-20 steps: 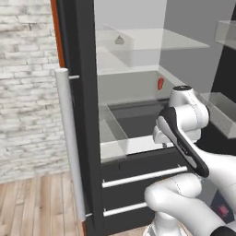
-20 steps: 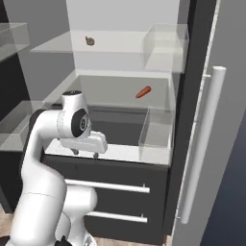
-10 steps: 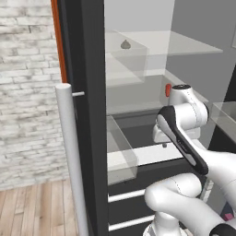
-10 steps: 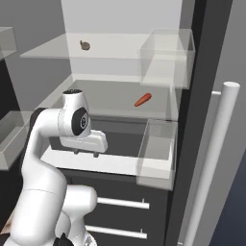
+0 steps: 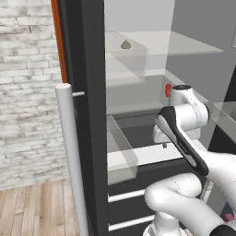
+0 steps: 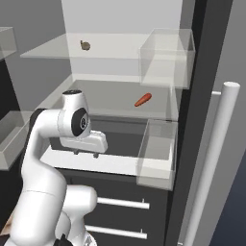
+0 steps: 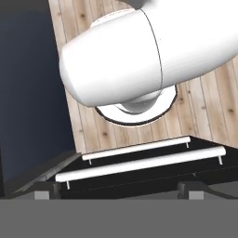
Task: Retrieve the bottle and the shaker from the cabinet and place them next to the mixing bowl on the counter. Then add garlic from the fridge to the mixing bowl.
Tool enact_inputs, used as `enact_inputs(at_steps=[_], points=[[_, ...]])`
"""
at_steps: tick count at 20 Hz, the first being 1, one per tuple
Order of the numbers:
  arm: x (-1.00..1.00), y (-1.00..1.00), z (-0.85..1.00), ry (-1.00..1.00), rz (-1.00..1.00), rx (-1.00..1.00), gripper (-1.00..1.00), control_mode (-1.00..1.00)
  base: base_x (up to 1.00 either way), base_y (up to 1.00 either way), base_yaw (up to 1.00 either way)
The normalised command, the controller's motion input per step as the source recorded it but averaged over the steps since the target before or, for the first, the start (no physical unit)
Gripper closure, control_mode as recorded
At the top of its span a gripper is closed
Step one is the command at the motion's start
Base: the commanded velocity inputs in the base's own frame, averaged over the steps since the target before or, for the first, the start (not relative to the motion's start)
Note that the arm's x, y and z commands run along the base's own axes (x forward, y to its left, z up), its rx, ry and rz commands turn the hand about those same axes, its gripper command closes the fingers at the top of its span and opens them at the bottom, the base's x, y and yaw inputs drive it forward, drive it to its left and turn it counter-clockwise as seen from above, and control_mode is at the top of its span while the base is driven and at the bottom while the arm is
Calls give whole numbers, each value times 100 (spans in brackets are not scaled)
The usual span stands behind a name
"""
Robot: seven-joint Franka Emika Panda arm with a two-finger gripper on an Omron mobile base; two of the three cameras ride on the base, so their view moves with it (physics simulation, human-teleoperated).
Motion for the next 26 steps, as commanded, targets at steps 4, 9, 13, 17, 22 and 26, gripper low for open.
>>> enact_inputs(at_steps=[4,9,13,17,22,26], points=[[0,0,18,-30,20,0,-100,-100,0,0,0],[13,-5,44,-24,29,0,-100,-100,0,0,0],[11,0,46,-16,30,-1,-100,-100,0,0,0],[2,0,69,-30,19,0,-100,-100,0,0,0],[0,12,63,-38,3,0,-100,-100,0,0,0],[0,14,45,-32,-2,-2,-100,-100,0,0,0]])
